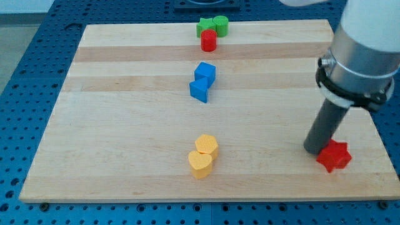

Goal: Push the red circle a bit right

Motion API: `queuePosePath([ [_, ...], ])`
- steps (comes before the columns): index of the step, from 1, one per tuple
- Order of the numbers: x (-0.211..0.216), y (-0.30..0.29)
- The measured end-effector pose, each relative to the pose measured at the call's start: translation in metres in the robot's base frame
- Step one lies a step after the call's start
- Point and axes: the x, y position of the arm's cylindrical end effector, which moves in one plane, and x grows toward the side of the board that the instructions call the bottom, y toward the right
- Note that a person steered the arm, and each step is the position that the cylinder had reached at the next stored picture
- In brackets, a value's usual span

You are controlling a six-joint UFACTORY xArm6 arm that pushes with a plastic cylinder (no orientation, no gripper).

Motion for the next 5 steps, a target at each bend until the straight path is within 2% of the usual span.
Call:
queuePosePath([
  [1,0.013,0.000],
  [2,-0.015,-0.001],
  [4,-0.122,0.006],
  [5,-0.160,-0.011],
])
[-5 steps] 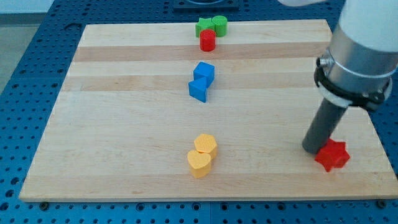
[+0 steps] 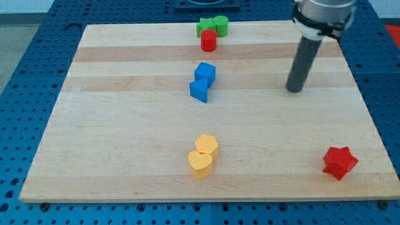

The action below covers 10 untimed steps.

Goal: Push the red circle a bit right

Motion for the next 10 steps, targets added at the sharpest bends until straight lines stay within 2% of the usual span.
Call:
queuePosePath([
  [2,-0.057,-0.044],
  [6,-0.065,-0.265],
  [7,-0.082,-0.310],
  [8,-0.110,-0.314],
  [10,-0.131,-0.258],
])
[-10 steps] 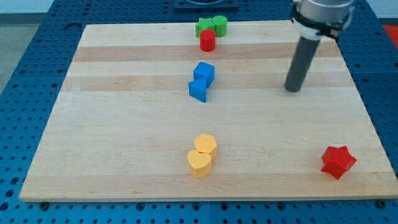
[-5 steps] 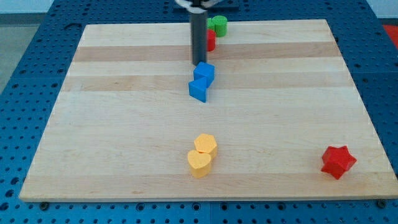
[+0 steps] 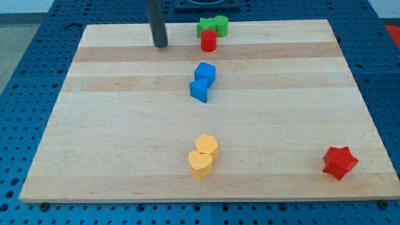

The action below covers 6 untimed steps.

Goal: Push the red circle a bit right

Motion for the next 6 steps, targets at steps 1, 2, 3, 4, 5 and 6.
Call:
queuePosePath([
  [1,0.000,0.039],
  [2,0.000,0.076],
  [3,0.000,0.107],
  [4,0.000,0.138],
  [5,0.000,0.175],
  [6,-0.006,0.189],
])
